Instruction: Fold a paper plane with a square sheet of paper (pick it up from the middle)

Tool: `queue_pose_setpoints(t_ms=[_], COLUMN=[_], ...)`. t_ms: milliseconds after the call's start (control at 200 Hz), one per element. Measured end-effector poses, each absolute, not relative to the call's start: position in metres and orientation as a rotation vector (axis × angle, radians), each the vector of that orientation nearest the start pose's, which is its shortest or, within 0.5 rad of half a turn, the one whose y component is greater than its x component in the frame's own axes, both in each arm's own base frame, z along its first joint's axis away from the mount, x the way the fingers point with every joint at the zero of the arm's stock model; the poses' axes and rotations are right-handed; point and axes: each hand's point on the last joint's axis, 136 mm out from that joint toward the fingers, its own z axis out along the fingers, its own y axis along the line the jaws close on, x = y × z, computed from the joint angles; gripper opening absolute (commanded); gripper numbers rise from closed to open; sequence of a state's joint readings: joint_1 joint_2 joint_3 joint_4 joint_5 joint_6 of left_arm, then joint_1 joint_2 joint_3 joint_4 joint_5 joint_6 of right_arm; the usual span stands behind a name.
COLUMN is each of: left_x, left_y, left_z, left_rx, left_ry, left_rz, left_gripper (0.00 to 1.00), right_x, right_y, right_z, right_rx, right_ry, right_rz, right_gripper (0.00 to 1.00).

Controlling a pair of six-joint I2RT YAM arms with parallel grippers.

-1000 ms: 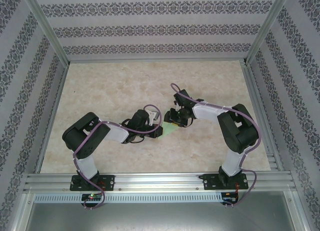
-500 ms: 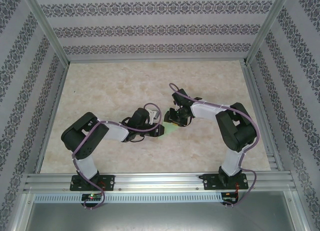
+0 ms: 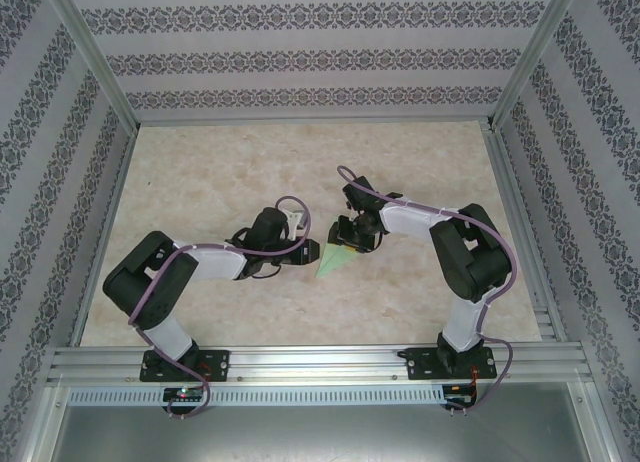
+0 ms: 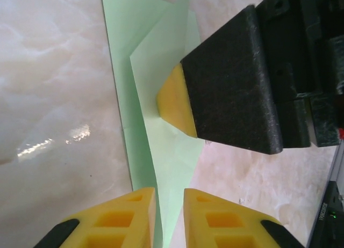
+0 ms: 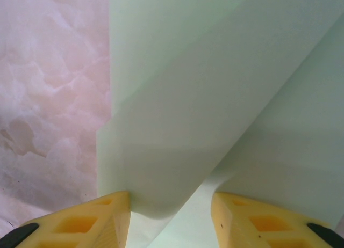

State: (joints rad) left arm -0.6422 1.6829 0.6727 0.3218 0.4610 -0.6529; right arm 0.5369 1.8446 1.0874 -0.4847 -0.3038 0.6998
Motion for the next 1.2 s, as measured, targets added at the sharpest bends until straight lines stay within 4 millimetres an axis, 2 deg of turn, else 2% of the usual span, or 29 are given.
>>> queue_pose_setpoints(t_ms=[210, 460, 804, 1019, 1199], left_x=[0.276, 0.28, 0.287, 0.289, 0.286], left_y=[-0.313, -0.32, -0.325, -0.326, -0.323], left_z=[0.046, 0.046, 0.039, 0.039, 0.03], left_rx=[0.275, 0.288, 0.27, 0.266, 0.251], left_ry=[2.479, 2.466, 2.486, 2.495, 2.532], left_rz=[-1.217, -1.254, -1.252, -1.245, -1.224], left_gripper=[0.19, 0.18, 0.13, 0.11, 0.11], right_x=[0.307, 0.307, 0.307, 0.307, 0.307], right_y=[0.243, 0.243, 0.244, 0.244, 0.245], right_z=[0.018, 0.017, 0.017, 0.018, 0.017], right_rx=[0.168, 0.17, 0.159, 0.161, 0.152], right_ry=[2.982, 2.99, 2.994, 2.993, 2.986], right_rz=[0.655, 0.654, 0.656, 0.662, 0.677], right_gripper=[0.48, 0.48, 0.47, 0.44, 0.41])
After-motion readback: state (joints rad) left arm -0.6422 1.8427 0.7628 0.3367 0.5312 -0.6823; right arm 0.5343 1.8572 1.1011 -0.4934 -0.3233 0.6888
